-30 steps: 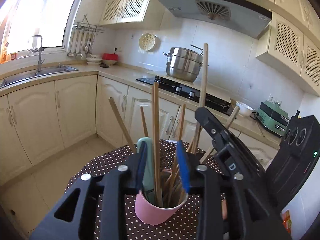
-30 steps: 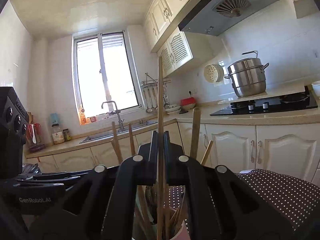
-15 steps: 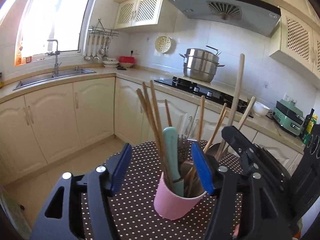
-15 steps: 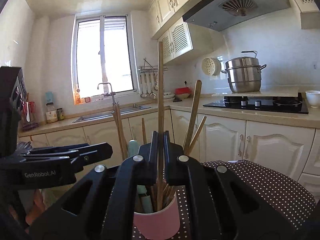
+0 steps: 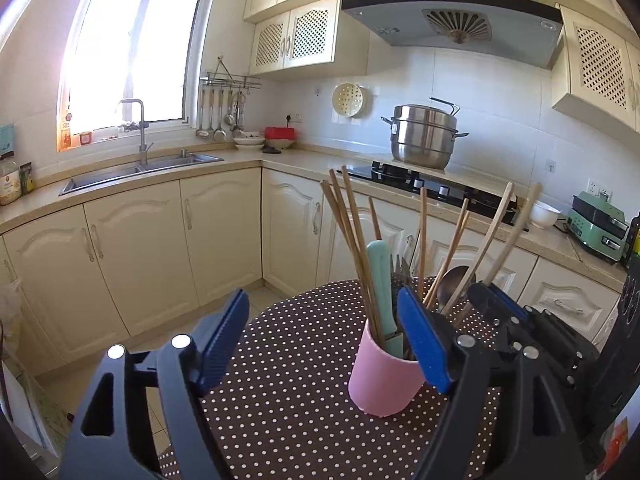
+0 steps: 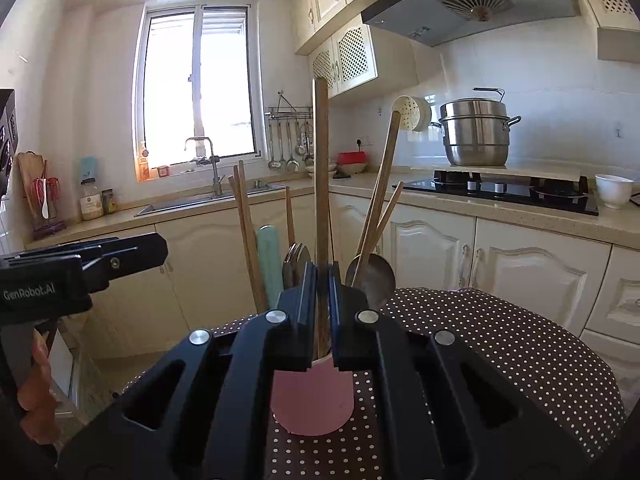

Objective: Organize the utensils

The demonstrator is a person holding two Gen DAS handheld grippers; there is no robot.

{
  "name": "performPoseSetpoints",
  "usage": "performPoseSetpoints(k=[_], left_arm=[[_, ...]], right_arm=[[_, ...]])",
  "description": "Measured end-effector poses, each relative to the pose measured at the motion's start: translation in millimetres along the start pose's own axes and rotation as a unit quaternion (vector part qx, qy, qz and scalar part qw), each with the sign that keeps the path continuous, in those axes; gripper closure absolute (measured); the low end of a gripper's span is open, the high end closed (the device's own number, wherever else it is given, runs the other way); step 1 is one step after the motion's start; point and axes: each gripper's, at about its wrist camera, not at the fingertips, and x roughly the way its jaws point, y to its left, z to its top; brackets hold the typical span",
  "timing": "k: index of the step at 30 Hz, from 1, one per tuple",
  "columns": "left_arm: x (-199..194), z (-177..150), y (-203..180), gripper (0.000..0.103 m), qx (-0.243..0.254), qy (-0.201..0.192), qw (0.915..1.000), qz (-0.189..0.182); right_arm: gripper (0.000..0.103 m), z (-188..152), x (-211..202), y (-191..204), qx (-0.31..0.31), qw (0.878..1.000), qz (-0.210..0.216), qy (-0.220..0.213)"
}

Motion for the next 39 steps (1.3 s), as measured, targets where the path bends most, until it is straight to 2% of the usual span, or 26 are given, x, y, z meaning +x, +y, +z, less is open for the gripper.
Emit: performPoseSetpoints(k=[2,4,8,14,17,25,33,39], left_arm=[[-9.4,-0.8,1.7,0.027,-0.001,-0.003,1.0000,0.002],[-17.8,-0.3,3.6,0.026,-0.001,-0.007,1.0000,0.001],[-41.3,-1.8,5.3,0.024,0.002,-0.021,0.9997,0.008],[-86.6,-7.1,3.0,0.017,0.007,-0.050,0.9987,0.010],[-111.7,-13.3,-0.7,0.017,0.005,-0.061,0.9981,0.001],[-165.5,-31.4,-8.7,0.016,0.005,-0.072,0.9973,-0.015],[-214.7,-42.9,-12.7,0.012,0.008,-0.096,0.9952,-0.015],[-245.2,-51.9,-20.9,0.009,0.028,-0.124,0.9919,-0.007]], right_arm=[[0.086,1.5,-6.3,1.3,0.000,1.000,-0.005,-0.001],[0.058,2.5,-13.9,2.2,0.003,1.000,-0.010,-0.006],[0.057,7.7,-36.8,6.1,0.007,1.000,-0.018,-0.015],[0.050,13.6,-82.3,11.8,0.027,0.999,-0.037,-0.016],[0.044,16.2,-108.9,17.4,0.041,0.998,-0.044,-0.015],[0.028,26.1,-175.3,54.8,0.001,0.998,-0.064,-0.019],[0.019,21.5,-222.5,78.9,-0.026,0.995,-0.085,-0.033],[0.015,20.4,-247.2,86.4,-0.032,0.994,-0.095,-0.049]])
